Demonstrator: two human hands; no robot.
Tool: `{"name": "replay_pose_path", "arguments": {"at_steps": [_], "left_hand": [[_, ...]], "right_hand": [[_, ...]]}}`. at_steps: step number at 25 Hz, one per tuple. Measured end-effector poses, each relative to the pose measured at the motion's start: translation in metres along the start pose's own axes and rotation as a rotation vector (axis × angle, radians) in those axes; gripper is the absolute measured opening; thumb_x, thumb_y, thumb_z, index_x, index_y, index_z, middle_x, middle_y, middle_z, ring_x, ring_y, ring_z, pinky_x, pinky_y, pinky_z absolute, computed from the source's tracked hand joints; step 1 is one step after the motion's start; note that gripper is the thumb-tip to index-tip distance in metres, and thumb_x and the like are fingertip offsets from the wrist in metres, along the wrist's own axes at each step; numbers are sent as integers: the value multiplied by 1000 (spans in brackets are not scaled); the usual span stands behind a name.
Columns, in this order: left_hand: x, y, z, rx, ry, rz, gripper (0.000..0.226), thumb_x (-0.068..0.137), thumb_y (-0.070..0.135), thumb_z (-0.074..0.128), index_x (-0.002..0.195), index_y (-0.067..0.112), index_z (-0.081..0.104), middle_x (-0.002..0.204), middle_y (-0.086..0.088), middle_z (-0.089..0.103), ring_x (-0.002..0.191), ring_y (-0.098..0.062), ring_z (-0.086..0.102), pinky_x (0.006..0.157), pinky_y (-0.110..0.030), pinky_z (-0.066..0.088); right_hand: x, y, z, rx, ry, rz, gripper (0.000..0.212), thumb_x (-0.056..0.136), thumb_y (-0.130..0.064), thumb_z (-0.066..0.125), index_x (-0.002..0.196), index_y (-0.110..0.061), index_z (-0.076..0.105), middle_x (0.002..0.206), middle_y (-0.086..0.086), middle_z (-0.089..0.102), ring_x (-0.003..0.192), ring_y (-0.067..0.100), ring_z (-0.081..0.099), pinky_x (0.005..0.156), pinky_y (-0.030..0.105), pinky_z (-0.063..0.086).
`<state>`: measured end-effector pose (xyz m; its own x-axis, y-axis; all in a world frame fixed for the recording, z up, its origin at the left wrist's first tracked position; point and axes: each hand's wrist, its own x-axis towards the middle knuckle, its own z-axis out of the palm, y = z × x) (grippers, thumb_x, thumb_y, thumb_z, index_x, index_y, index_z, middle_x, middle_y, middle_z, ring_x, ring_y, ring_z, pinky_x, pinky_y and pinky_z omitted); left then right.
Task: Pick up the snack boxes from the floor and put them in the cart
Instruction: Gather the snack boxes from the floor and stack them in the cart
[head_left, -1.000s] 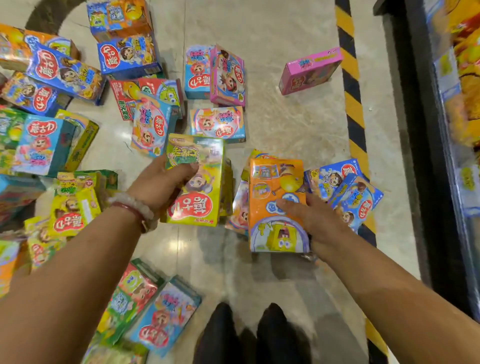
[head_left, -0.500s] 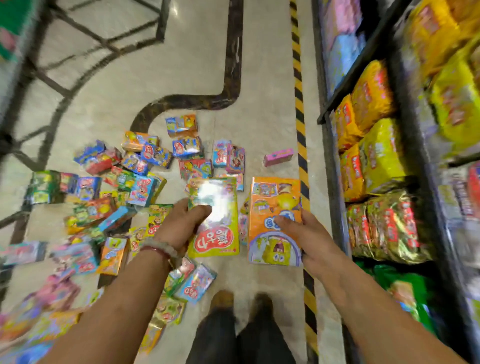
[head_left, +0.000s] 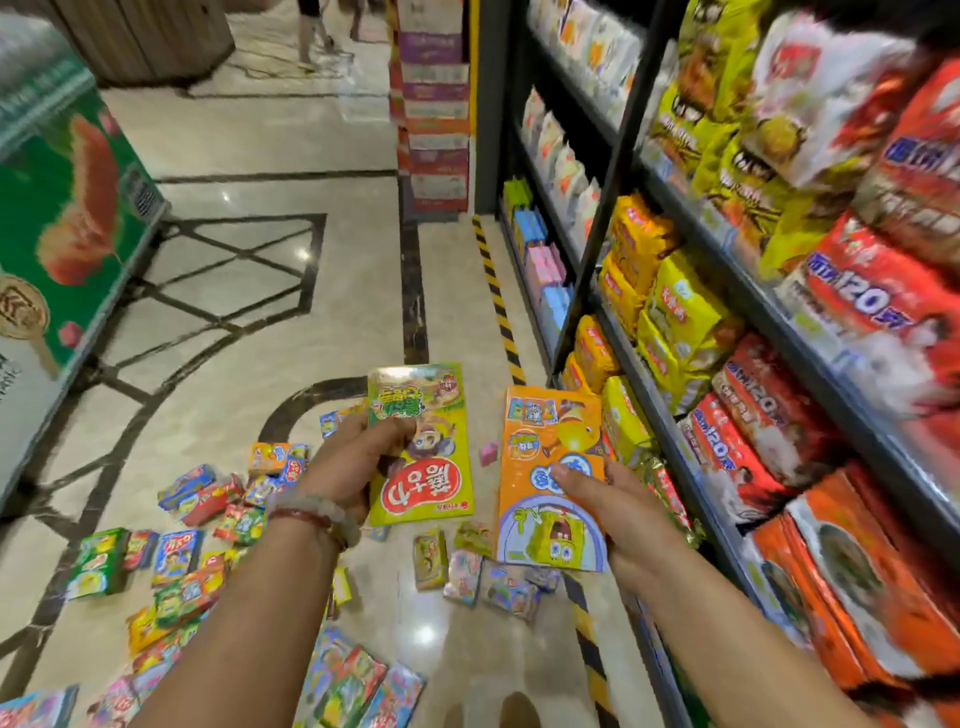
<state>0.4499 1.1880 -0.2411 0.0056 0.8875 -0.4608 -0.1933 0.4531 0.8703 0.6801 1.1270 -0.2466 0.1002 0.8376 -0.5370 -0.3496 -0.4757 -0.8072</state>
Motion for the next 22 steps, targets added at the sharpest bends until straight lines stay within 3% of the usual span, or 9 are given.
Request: {"name": "replay_pose_path", "arguments": {"at_steps": [4,7,8,9,11,17,22], "left_hand": [[-35,12,-14,81,-166,10,8,89,8,57,92,4,63,77,-16,71,60,-25,67,62,-35,57],[-64,13,-32,167,-293,-67,46,68,22,75,105,-1,59,93,-26,69,78,-36,66,77,-51,54],[-70,10,-37,210,-338,-88,48,68,22,75,107,-2,59,97,-29,67,81,-39,64,82,-55,51],[-78,7,-38,242,-377,-92,36,76,18,70,104,-2,60,94,-29,67,79,-37,64,82,-53,51],[-96,-1,-35,324,-476,-115,13,88,9,58,97,0,63,82,-23,69,62,-30,65,69,-41,56],[-179,-34,8,481,-795,-213,18,91,10,54,101,-3,61,74,-19,70,50,-24,64,49,-29,54],[-272,-75,32,553,-964,-250,8,91,6,53,87,0,57,51,-9,63,32,-14,54,36,-20,44]], "right_hand": [[-63,14,8,70,123,-117,26,83,-7,67,109,-8,63,93,16,73,76,32,71,64,46,59],[-109,42,19,160,246,-146,35,81,-8,68,116,-5,61,98,20,72,80,35,71,62,46,59],[-125,54,23,191,276,-157,36,82,-8,68,116,-4,61,97,20,72,76,34,71,58,44,59],[-142,65,26,222,313,-165,34,82,-8,67,116,-3,60,95,20,72,72,32,72,55,41,59],[-180,87,28,294,395,-179,30,85,-6,65,114,-2,60,88,18,73,65,29,71,50,37,57],[-310,147,10,459,696,-275,16,86,-4,63,102,-1,62,76,14,73,57,26,70,44,32,55],[-407,217,-5,551,931,-348,40,76,-12,72,113,-2,61,97,20,72,80,36,71,70,50,58]]}}
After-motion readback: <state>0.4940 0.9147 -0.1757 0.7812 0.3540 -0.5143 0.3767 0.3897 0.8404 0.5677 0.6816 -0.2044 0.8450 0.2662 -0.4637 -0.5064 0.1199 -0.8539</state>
